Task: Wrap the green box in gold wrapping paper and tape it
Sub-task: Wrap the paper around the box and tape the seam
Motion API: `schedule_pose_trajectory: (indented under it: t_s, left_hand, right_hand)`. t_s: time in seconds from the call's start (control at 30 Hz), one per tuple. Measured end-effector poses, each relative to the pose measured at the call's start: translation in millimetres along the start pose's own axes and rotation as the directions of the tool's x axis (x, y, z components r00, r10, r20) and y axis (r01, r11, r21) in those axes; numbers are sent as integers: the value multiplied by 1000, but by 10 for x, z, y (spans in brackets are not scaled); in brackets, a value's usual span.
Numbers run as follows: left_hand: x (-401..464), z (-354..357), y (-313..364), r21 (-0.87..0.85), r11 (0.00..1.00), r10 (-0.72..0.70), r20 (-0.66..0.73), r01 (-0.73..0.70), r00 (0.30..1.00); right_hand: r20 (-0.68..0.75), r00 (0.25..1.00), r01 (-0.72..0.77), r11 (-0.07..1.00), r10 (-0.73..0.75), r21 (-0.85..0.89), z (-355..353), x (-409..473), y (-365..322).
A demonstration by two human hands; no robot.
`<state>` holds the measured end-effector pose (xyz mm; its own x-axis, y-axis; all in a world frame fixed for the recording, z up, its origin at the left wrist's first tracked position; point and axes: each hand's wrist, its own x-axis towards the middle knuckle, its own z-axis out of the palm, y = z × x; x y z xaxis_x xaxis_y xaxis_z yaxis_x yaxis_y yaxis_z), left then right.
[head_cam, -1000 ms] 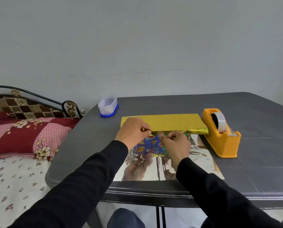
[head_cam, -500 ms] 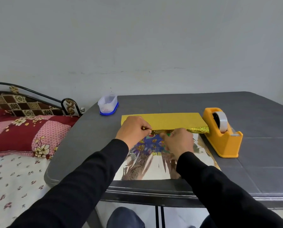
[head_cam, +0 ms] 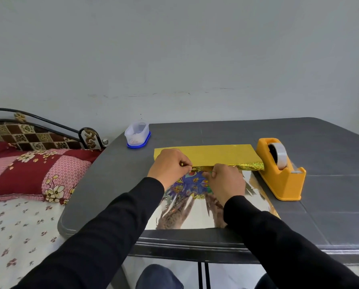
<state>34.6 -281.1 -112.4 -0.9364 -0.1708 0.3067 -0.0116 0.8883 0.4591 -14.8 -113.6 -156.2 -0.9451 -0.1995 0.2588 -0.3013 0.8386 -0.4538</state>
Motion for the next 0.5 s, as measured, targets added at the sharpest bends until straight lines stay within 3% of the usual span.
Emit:
schedule_pose_trajectory:
  t_s: [0.07, 0.13, 0.27, 0.4, 0.5]
  left_hand:
    - [-5, 13, 38, -11, 999, -32, -14, 32, 999]
    - [-1, 54, 107, 9, 999, -48, -55, 48, 997]
    - [32, 243, 381, 28, 992, 127, -69, -126, 989]
    - [100, 552, 832, 35, 949, 313, 12, -313, 950]
    - [234, 830, 1208, 100, 933, 339, 81, -346, 937]
  right_hand:
    - [45, 999, -3, 1000, 3, -17, -35, -6, 48]
    - [49, 999, -13, 996, 9, 86, -150, -20, 131]
    - [-119, 993, 42, 951, -6, 306, -653, -100, 391]
    - [-290, 952, -28, 971, 99, 237, -1209, -98, 823]
    - [-220, 945, -215, 967, 240, 134, -1471, 22, 1171]
